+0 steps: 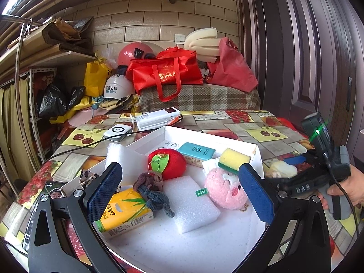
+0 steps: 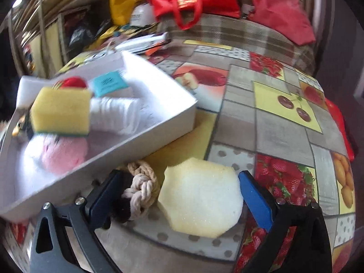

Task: Organize soft objects
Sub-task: 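Move both tools toward the cream round sponge and braided rope knot, then grasp the cream round sponge with the right tool while the left tool grasps the braided rope knot, then carry the rope knot and cream sponge with both tools over the box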

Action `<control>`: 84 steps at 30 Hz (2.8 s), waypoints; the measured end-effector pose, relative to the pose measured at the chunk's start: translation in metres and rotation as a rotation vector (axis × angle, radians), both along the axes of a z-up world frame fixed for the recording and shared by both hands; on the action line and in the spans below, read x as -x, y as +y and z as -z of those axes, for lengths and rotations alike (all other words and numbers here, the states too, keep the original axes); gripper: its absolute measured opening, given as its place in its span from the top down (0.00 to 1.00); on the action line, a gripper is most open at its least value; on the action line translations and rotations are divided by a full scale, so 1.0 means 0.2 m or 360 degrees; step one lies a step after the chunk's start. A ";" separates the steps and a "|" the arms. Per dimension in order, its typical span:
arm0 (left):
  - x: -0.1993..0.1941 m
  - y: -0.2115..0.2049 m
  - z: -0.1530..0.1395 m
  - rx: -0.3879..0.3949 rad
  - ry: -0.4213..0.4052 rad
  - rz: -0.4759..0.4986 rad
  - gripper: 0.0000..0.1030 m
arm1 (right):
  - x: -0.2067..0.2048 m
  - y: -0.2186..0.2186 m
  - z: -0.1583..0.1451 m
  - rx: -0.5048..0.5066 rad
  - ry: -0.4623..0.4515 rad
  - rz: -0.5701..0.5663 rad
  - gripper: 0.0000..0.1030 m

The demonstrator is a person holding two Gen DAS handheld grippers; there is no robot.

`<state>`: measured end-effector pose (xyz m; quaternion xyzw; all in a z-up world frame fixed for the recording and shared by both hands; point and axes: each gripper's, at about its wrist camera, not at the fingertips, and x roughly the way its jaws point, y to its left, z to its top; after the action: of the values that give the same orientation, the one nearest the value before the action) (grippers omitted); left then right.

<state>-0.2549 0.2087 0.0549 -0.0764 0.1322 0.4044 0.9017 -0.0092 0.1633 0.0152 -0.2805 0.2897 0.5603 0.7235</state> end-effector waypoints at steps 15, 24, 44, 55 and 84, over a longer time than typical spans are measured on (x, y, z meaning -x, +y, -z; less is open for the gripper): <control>-0.24 -0.16 0.06 0.0256 0.0136 0.0460 0.00 | 0.10 -0.71 -0.03 -0.0055 0.0093 -0.0056 0.08; -0.65 -0.43 0.17 0.0486 0.0437 0.0796 0.00 | -0.05 -0.93 -0.14 -0.0402 0.0278 0.0156 0.08; -0.51 -0.58 0.04 0.0335 0.0196 0.0952 0.00 | -0.02 -0.20 0.00 -0.0021 0.0056 -0.0242 0.08; -0.77 -0.62 0.17 0.0411 0.0613 0.0930 0.01 | -0.26 -0.46 0.00 -0.0048 0.0102 0.0155 0.40; -0.77 -0.79 0.15 -0.0058 0.0665 0.0916 0.58 | -0.24 -0.87 -0.16 -0.0566 0.0050 0.0470 0.40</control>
<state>-0.1014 0.0497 0.0255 0.0645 0.3227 0.1430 0.9334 0.0393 -0.0104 0.0479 -0.0945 0.2355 0.4949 0.8311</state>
